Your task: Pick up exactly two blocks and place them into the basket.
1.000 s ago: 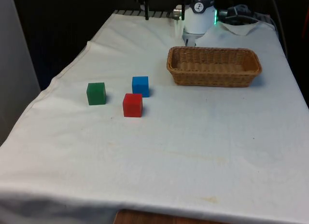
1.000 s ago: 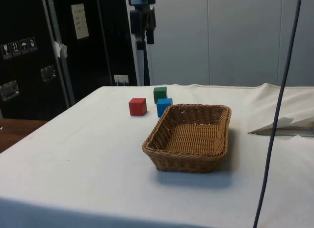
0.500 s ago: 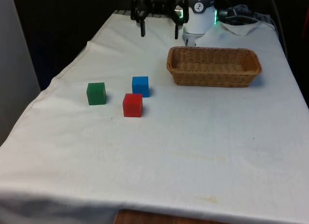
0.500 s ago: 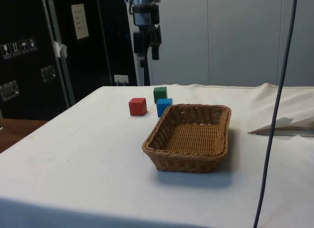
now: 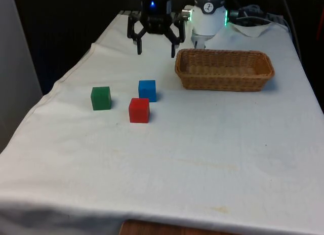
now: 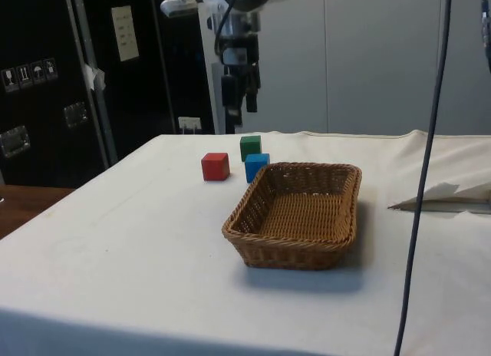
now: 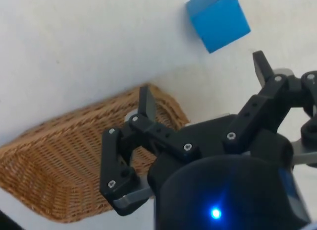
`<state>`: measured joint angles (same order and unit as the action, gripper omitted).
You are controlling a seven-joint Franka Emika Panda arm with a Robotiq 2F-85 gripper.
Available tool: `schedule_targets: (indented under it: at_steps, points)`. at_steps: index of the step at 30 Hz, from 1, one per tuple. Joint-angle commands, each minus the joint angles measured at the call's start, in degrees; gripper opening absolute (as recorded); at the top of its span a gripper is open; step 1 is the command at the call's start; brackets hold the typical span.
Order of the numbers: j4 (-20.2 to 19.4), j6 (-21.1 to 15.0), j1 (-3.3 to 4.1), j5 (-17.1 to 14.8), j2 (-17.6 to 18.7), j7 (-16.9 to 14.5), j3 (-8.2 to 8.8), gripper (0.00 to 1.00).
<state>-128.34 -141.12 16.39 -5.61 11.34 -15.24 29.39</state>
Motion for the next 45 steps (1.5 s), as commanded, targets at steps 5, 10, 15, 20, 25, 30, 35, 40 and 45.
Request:
schedule_targets:
  at_steps: [5,10,15,20,25,30,35,40,45]
  points:
    - [0.0,-1.2,-0.17,-1.4,2.1,-3.4,0.57,1.0]
    - [-0.3,-4.1,-0.86,-4.6,4.6,-8.7,0.11,1.0]
    - [-0.3,-5.7,-1.09,-6.3,6.3,-11.6,0.17,1.0]
    - [-0.4,-7.9,-1.26,-8.7,8.5,-14.9,0.29,1.0]
    - [-0.7,-10.0,-1.66,-10.9,10.7,-16.6,0.29,1.0]
    - [-0.7,-12.0,-1.72,-13.3,12.8,-17.9,0.29,1.0]
    - [-0.3,-12.9,-1.72,-14.6,14.4,-18.3,0.29,1.0]
    - [-0.1,-12.9,-1.43,-14.7,14.9,-18.1,0.52,1.0]
    - [-0.1,-12.7,-1.32,-14.6,15.1,-17.9,0.57,1.0]
